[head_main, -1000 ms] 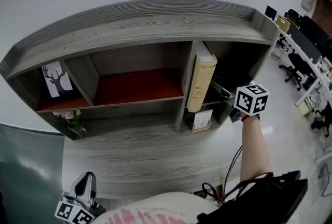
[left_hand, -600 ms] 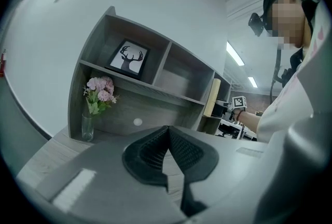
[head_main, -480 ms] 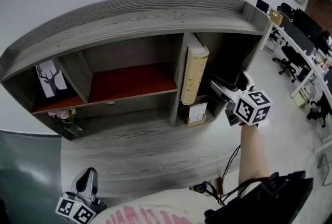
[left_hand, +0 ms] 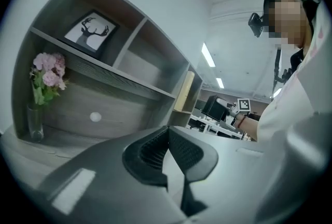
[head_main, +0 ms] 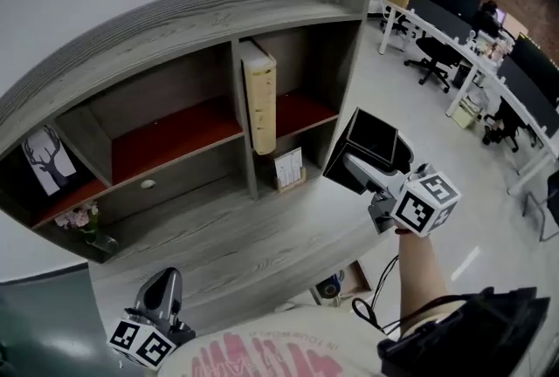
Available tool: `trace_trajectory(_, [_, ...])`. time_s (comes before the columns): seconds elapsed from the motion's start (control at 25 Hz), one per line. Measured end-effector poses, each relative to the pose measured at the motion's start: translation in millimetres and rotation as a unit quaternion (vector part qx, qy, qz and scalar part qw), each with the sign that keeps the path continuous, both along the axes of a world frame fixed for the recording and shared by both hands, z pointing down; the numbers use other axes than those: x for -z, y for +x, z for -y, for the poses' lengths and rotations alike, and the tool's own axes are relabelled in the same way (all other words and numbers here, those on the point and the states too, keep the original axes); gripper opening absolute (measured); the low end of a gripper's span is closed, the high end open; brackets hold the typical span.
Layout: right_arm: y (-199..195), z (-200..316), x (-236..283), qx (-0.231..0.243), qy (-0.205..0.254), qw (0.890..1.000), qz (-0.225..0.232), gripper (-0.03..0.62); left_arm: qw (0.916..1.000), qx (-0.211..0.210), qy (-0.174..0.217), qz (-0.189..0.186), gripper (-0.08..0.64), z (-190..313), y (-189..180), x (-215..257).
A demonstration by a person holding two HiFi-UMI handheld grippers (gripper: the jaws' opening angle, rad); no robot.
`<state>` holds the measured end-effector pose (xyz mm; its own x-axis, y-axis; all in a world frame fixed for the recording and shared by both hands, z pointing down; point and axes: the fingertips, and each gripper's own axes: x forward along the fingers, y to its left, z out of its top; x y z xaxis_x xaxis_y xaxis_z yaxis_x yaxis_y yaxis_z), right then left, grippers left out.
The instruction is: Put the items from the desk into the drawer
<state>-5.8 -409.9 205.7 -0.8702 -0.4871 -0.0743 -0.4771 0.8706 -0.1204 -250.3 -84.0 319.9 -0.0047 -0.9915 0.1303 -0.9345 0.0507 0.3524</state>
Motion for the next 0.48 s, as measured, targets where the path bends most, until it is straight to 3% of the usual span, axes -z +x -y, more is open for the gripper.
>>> trace_trajectory(0.24, [78.6, -42.6, -30.6, -0.075, -0.032, 0.997, -0.01, 0.532, 0.9941, -0.108, 0.011, -0.011, 0.02, 38.4, 41.9, -8.6])
trace_trajectory(0.48, [147.8, -99.1, -73.0, -0.145, -0.075, 0.986, -0.02, 0.532, 0.9769, -0.211, -0.001, -0.03, 0.02, 53.6, 102.8, -30.4])
